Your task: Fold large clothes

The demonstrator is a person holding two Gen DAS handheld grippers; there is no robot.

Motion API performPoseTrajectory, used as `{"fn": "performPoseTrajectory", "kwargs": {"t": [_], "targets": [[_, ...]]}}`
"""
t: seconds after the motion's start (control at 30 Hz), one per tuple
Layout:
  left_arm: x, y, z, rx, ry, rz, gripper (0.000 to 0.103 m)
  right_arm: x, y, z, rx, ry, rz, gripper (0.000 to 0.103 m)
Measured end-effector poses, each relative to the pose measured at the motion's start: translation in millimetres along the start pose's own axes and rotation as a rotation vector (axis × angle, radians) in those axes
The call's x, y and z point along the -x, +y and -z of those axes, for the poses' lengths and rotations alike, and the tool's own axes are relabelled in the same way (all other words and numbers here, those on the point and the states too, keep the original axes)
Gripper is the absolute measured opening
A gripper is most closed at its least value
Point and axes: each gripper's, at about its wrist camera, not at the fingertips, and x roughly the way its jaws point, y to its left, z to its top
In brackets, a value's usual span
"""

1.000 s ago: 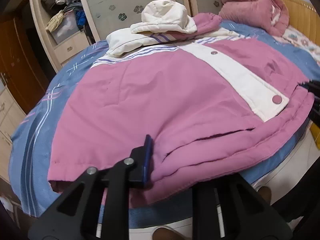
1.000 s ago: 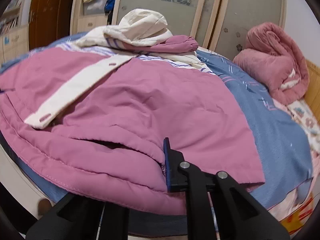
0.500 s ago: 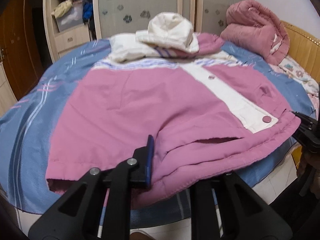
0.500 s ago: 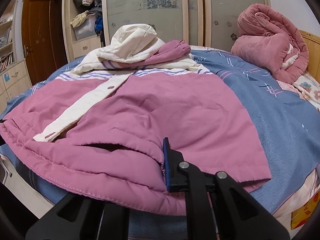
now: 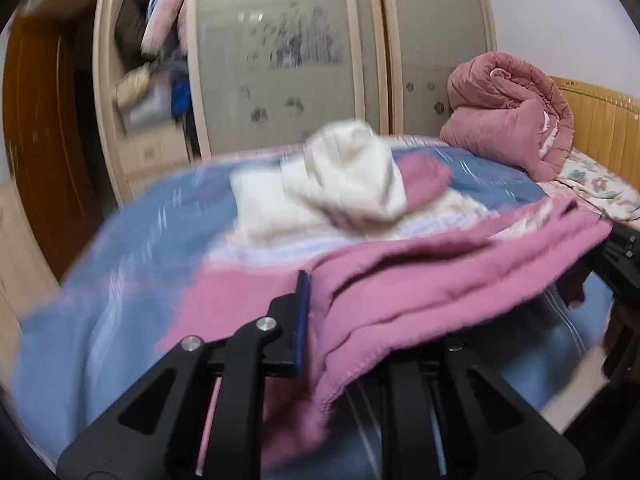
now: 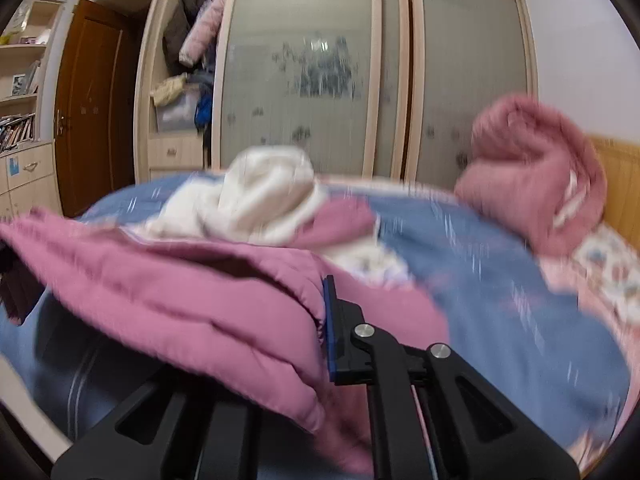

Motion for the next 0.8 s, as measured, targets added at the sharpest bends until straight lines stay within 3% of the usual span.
{"fn": "performPoseTrajectory", "kwargs": {"t": [0.17, 0.3, 0.4, 0.5, 0.57, 0.63, 0.7, 0.8], "targets": [[-55.9, 25.3, -103.5, -0.070, -0.053, -0.069, 0.013, -64.9, -1.6, -88.9, 0.018, -0.057, 0.033, 0.008], [-145.1, 47.4, -159.7, -0.084, 0.005, -0.146, 0.014, -147.5, -2.0, -143.8, 0.029, -0.019, 0.046, 0.008], [-210.8, 66.8, -181.8, -0.042, 0.051, -0.184, 0.023, -232.0, -2.2, -165.0, 0.050, 0.051, 0.061, 0.008], [-280.1, 72.0, -190.0, -0.084, 0.065, -0.251, 0.047, -311.2, -4.1, -163.3, 0.053, 0.162, 0.069, 0.009], [-323.1, 73.0, -186.2, -0.148, 0.081, -0.294, 0.097, -351.2, -7.0, -152.7, 0.068, 0.230, 0.082, 0.021], [-351.1, 73.8, -176.1, -0.212, 0.075, -0.346, 0.099, -374.5, -8.8, -140.4, 0.111, 0.236, 0.171, 0.068], [-369.0, 82.4, -168.3, -0.232, 0.096, -0.354, 0.100, -382.9, -14.7, -138.1, 0.127, 0.222, 0.223, 0.091], [-371.6, 108.3, -170.1, -0.171, 0.058, -0.397, 0.100, -387.6, -36.5, -144.0, 0.081, 0.211, 0.216, 0.102]]}}
